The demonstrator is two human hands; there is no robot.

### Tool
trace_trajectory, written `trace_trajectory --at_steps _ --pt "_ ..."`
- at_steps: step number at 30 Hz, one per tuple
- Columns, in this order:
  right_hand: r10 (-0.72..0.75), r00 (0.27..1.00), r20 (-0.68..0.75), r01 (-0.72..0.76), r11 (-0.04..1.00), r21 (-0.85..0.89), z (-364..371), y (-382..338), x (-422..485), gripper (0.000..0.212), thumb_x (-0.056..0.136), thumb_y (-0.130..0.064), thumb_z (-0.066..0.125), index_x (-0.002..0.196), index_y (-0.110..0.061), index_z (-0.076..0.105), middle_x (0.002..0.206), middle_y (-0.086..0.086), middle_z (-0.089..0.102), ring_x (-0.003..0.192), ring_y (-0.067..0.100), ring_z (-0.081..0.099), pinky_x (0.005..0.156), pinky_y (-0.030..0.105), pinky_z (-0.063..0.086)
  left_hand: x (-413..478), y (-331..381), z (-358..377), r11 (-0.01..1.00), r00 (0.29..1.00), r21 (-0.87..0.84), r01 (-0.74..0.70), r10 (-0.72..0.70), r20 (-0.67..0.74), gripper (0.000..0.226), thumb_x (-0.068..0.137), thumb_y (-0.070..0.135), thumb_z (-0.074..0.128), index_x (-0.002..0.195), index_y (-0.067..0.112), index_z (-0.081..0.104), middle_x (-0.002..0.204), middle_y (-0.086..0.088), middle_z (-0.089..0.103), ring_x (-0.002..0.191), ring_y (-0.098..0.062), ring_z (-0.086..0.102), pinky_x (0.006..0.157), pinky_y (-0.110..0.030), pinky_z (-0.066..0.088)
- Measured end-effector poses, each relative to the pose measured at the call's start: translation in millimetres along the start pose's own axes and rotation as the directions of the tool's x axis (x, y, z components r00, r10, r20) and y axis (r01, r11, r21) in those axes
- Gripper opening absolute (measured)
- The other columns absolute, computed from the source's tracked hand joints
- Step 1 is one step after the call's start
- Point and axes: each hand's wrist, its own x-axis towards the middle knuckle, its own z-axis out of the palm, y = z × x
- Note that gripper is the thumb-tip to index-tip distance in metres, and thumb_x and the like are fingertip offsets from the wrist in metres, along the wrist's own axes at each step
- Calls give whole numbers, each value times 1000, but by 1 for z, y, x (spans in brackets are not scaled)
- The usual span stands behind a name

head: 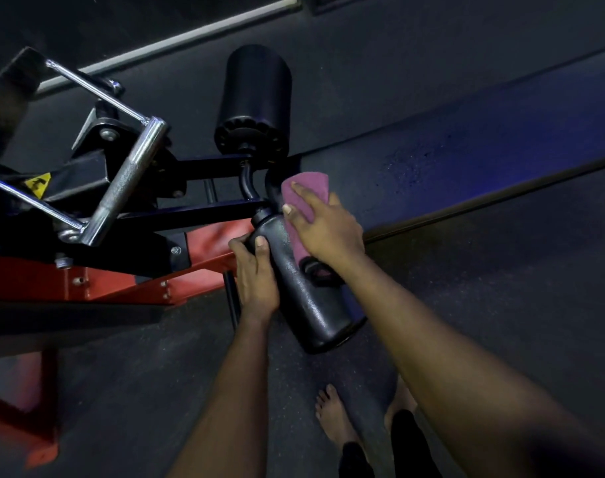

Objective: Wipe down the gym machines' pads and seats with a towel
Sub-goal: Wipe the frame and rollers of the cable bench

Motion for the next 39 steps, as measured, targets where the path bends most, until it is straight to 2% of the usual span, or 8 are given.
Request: trace_trajectory --at_steps 6,12,16,20,22,25,31,39 --pt "-181 973 -145 147 965 -218 9 4 -61 66 97 -66 41 156 -53 16 159 12 24 118 35 47 91 47 49 6 -22 -1 992 999 -126 10 -4 52 43 94 60 36 109 19 34 97 15 49 85 8 49 92 -39 42" --pt "1 993 117 -27 975 220 4 24 27 65 89 -77 40 149 -50 40 154 -1 46 136 29 50 114 43 39 9 -26 -5 990 999 -141 16 -10 46 37 92 65 38 102 30 36 98 13 53 87 4 52 95 -44 43" --pt "50 930 364 -288 713 639 12 57 46 68 84 -71 63 138 -29 62 141 -2 62 128 17 59 114 36 42 8 -25 -4 984 998 -178 32 -21 64 41 90 66 39 105 28 37 99 12 54 84 9 54 90 -38 43" --pt "136 857 496 -470 601 646 12 88 21 62 98 -55 56 144 -12 55 144 9 58 132 29 56 86 26 51 8 -26 -3 976 995 -213 37 -16 101 33 94 59 40 103 28 36 95 18 53 87 8 53 89 -35 42" --pt "156 846 509 -495 583 644 13 97 9 71 93 -63 60 145 -15 54 143 5 57 131 28 56 101 31 47 11 -31 -6 978 991 -197 71 -46 127 42 94 64 40 110 25 39 108 12 57 103 -1 55 102 -44 43" --pt "149 917 369 -368 673 642 7 88 -12 67 88 -70 60 145 -35 54 145 1 59 129 24 58 115 43 42 8 -29 -13 996 995 -76 39 -32 97 60 98 64 34 138 19 38 145 -9 45 135 -23 44 118 -51 33" --pt "40 996 -83 -38 999 21 -8 30 -75 62 96 -68 44 153 -58 23 144 6 42 120 33 51 98 42 47 -1 0 -1 999 1000 42 -1 2 -18 54 96 63 28 138 29 38 142 -3 53 125 -23 53 109 -46 40" --pt "-27 999 47 24 998 51 -16 13 4 58 95 -71 46 149 -56 35 153 6 42 132 37 49 108 40 40 5 -7 4 997 998 -62 55 -54 13 57 89 69 33 118 20 38 120 -6 60 105 -21 57 99 -43 45"
